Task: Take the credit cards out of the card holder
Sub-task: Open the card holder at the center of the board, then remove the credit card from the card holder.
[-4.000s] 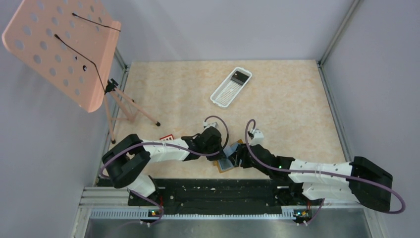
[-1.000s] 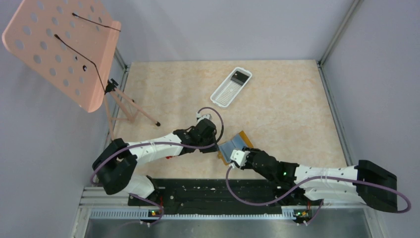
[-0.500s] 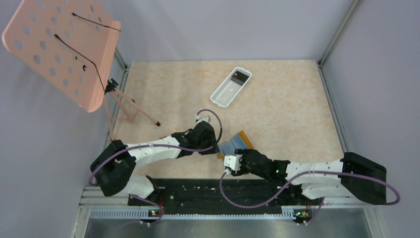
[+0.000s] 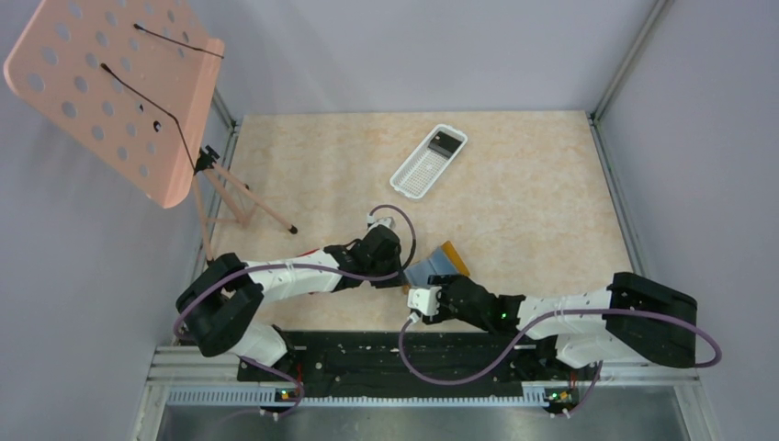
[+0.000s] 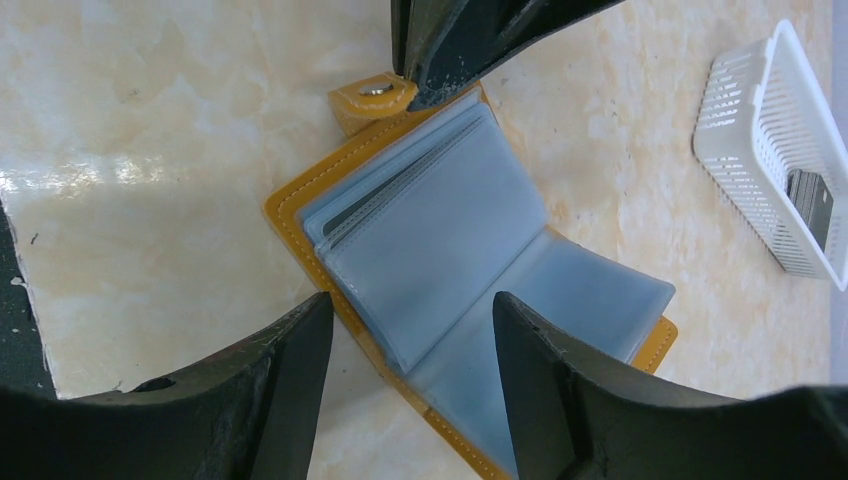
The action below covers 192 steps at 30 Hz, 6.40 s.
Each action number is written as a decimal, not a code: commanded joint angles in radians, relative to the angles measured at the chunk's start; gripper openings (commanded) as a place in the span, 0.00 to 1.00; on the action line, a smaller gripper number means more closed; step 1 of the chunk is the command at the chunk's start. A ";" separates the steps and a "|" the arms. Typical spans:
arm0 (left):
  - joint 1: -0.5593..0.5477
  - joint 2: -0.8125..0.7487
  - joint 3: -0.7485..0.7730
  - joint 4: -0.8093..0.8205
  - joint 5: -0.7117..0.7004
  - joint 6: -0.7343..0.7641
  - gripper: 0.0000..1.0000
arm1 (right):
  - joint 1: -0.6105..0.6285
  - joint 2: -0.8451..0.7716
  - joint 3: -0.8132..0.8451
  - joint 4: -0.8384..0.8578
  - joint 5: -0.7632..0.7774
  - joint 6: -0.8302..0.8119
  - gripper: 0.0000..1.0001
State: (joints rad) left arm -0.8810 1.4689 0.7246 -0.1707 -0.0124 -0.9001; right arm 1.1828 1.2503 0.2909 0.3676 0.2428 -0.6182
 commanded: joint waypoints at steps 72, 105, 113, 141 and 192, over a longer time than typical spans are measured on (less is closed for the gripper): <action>0.044 -0.116 0.014 -0.051 -0.106 0.008 0.05 | 0.014 0.220 0.120 0.337 0.222 0.157 0.17; 0.129 0.117 0.207 0.081 -0.098 0.047 0.06 | -0.032 0.002 0.107 0.216 0.208 0.393 0.32; 0.139 0.190 0.233 0.114 -0.081 0.051 0.06 | -0.280 -0.130 0.180 -0.045 0.026 0.733 0.52; 0.170 0.272 0.120 0.322 0.091 0.051 0.08 | -0.715 0.381 0.556 -0.249 -0.725 0.795 0.74; 0.164 -0.056 -0.242 0.513 0.184 -0.124 0.25 | -0.727 0.304 0.078 0.476 -0.915 1.410 0.00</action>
State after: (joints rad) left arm -0.7139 1.4349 0.5007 0.2348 0.1299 -0.9798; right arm 0.4618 1.6150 0.3798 0.6781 -0.6964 0.7017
